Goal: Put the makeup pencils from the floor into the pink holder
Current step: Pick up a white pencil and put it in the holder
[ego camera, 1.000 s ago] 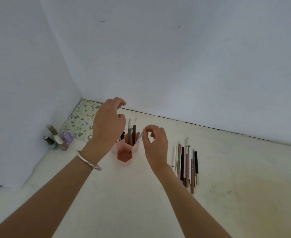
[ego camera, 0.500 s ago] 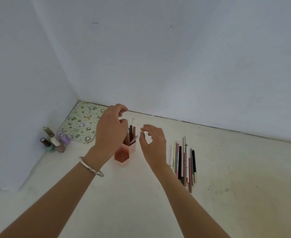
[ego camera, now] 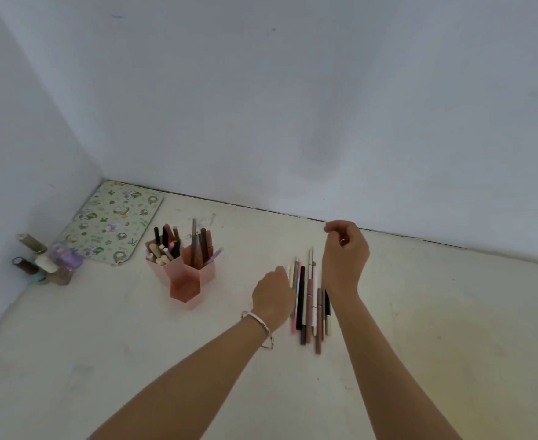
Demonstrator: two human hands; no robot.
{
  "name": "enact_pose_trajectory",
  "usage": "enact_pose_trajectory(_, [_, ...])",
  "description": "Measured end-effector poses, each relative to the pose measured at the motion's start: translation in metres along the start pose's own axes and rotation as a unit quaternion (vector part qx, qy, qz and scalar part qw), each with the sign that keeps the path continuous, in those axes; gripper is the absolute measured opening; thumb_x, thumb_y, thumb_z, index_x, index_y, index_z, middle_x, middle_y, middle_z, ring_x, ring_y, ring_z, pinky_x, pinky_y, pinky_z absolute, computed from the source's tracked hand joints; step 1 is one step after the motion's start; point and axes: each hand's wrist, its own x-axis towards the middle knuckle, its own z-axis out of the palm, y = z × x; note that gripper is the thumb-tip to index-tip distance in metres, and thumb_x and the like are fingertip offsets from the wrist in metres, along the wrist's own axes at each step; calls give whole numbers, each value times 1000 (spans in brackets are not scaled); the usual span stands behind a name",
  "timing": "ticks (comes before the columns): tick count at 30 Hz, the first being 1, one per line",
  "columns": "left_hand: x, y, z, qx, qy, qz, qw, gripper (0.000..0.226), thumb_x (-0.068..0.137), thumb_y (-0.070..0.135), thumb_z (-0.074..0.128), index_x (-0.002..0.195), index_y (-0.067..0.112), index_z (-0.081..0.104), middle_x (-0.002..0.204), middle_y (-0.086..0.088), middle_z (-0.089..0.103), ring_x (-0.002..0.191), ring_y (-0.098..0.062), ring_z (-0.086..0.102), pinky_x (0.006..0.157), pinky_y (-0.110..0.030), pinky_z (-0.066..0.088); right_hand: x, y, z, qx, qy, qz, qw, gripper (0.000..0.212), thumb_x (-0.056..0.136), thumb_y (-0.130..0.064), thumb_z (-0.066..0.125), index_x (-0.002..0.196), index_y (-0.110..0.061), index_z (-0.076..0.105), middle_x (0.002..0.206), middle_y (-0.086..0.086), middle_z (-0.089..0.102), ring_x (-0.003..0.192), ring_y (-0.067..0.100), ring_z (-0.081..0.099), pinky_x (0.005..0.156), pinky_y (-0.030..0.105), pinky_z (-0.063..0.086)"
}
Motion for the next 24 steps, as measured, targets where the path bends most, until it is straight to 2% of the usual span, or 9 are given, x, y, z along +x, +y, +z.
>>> enact_pose_trajectory(3, [7, 4, 13, 41, 20, -14, 999, 25, 93, 8, 47, 117, 7, 46, 110, -10, 61, 97, -28, 62, 74, -34, 49, 0, 16, -8, -23, -27, 3, 999, 31, 81, 2, 46, 80, -21, 67, 80, -9, 68, 51, 1, 48, 52, 12, 40])
enact_pose_trajectory(6, [14, 8, 18, 24, 27, -54, 998, 30, 93, 9, 51, 122, 7, 43, 112, -11, 61, 99, -28, 63, 75, -34, 50, 1, 29, -12, -42, -42, 19, 998, 30, 82, 3, 47, 81, -19, 68, 79, -9, 68, 54, -1, 50, 53, 11, 40])
enact_pose_trajectory(11, [23, 6, 8, -85, 11, -104, 991, 18, 91, 9, 56, 109, 7, 59, 109, -9, 66, 95, -25, 65, 80, -33, 53, 7, 39, -12, -33, -41, 34, 998, 29, 82, 6, 46, 81, -14, 68, 74, -7, 66, 47, -3, 47, 47, 8, 36])
enact_pose_trajectory(14, [27, 3, -27, -199, 107, -56, 973, 13, 90, 10, 59, 102, 10, 61, 101, -5, 68, 84, -18, 63, 76, -28, 52, 15, 45, -4, -102, -88, 44, 990, 25, 85, 1, 49, 88, -15, 68, 73, -8, 63, 48, -2, 50, 47, 7, 37])
enact_pose_trajectory(16, [25, 4, -58, -247, 183, -13, 951, 11, 88, 11, 61, 98, 15, 58, 92, 1, 66, 75, -8, 60, 69, -15, 48, 15, 52, 5, -211, -174, 39, 961, 23, 87, -3, 51, 99, -11, 69, 83, -5, 64, 60, 0, 55, 56, 10, 41])
enact_pose_trajectory(17, [23, 4, -73, -265, 212, 2, 941, 12, 86, 11, 62, 97, 16, 58, 85, 7, 64, 71, -2, 57, 63, -7, 43, 14, 57, 12, -273, -218, 29, 937, 23, 88, -5, 51, 102, -8, 68, 89, -1, 64, 73, 7, 59, 66, 16, 46])
enact_pose_trajectory(19, [17, 5, -97, -290, 248, 30, 924, 19, 84, 11, 63, 101, 18, 59, 76, 14, 60, 66, 4, 56, 56, -1, 40, 11, 65, 23, -413, -267, -10, 871, 22, 92, -13, 49, 98, -3, 67, 100, 9, 62, 96, 25, 57, 83, 30, 46])
enact_pose_trajectory(21, [9, 4, -117, -305, 262, 69, 913, 41, 85, 12, 64, 122, 23, 53, 77, 13, 60, 67, 2, 60, 56, -3, 44, 9, 69, 32, -500, -265, -50, 823, 25, 94, -26, 50, 92, -5, 64, 104, 10, 56, 102, 28, 51, 87, 33, 43])
enact_pose_trajectory(24, [-2, -6, -135, -299, 277, 116, 906, 74, 86, 12, 64, 147, 36, 30, 81, 11, 60, 74, -1, 63, 64, -14, 54, 3, 74, 44, -520, -247, -79, 814, 28, 88, -38, 57, 85, -10, 60, 102, 7, 50, 99, 26, 48, 85, 34, 40])
